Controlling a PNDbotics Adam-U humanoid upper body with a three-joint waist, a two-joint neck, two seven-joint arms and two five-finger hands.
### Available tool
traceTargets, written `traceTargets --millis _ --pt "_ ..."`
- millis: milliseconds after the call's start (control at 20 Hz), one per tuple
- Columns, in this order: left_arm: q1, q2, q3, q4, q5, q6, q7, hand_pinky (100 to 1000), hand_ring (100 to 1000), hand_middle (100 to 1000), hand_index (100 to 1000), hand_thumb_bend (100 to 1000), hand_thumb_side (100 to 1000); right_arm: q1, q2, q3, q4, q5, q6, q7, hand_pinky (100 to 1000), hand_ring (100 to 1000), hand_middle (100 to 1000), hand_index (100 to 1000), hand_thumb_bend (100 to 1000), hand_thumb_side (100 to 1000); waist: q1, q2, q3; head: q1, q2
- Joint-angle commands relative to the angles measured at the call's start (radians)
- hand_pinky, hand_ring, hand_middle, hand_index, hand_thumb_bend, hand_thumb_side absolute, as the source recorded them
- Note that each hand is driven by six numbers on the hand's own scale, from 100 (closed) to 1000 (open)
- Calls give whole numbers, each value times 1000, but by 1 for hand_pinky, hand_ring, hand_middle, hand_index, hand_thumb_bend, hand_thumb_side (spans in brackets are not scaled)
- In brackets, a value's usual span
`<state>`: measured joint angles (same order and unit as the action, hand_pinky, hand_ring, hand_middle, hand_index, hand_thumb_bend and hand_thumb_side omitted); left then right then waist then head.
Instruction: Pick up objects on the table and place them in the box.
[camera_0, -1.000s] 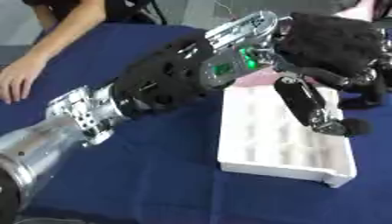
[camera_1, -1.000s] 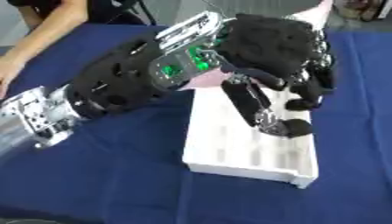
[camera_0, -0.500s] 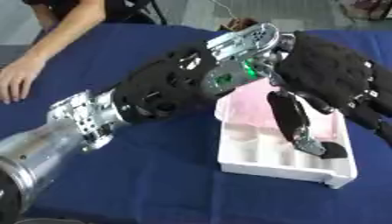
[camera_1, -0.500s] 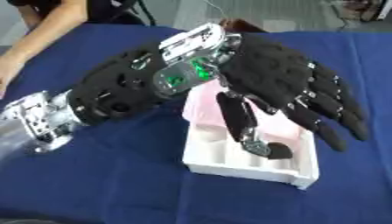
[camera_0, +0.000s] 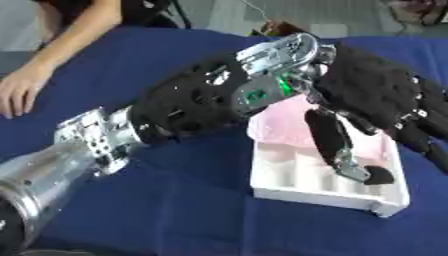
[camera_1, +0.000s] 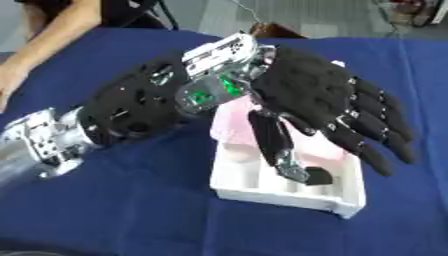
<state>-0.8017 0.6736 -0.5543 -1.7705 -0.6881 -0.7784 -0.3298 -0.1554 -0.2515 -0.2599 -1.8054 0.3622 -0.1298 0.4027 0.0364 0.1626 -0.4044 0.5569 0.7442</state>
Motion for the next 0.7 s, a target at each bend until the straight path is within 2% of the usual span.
traceTargets --millis 50,250,400,600,700 --pt "-3 21 15 -2 -10 -21 -18 968 988 973 968 100 870 -7 -11 -9 -11 -5 -3 -1 587 675 799 947 100 761 -6 -9 1 -2 -11" --pt "13 36 25 -9 2 -11 -1 950 981 977 982 100 865 -6 -11 -12 -11 -4 -2 -2 587 675 799 947 100 761 -7 -9 4 -10 -11" --pt "41 68 47 -53 64 15 29 908 963 973 987 100 869 -4 -12 -15 -11 -3 -1 -5 587 675 799 947 100 763 -5 -9 9 -21 -10" --pt "90 129 105 -189 254 85 41 835 932 964 979 100 856 1 -15 -22 -12 0 2 -8 587 674 799 946 100 765 -1 -12 23 -41 -7" --pt "103 155 147 -220 370 81 50 805 920 961 979 100 851 5 -16 -25 -12 2 4 -10 586 674 798 946 100 767 0 -15 32 -51 -4"
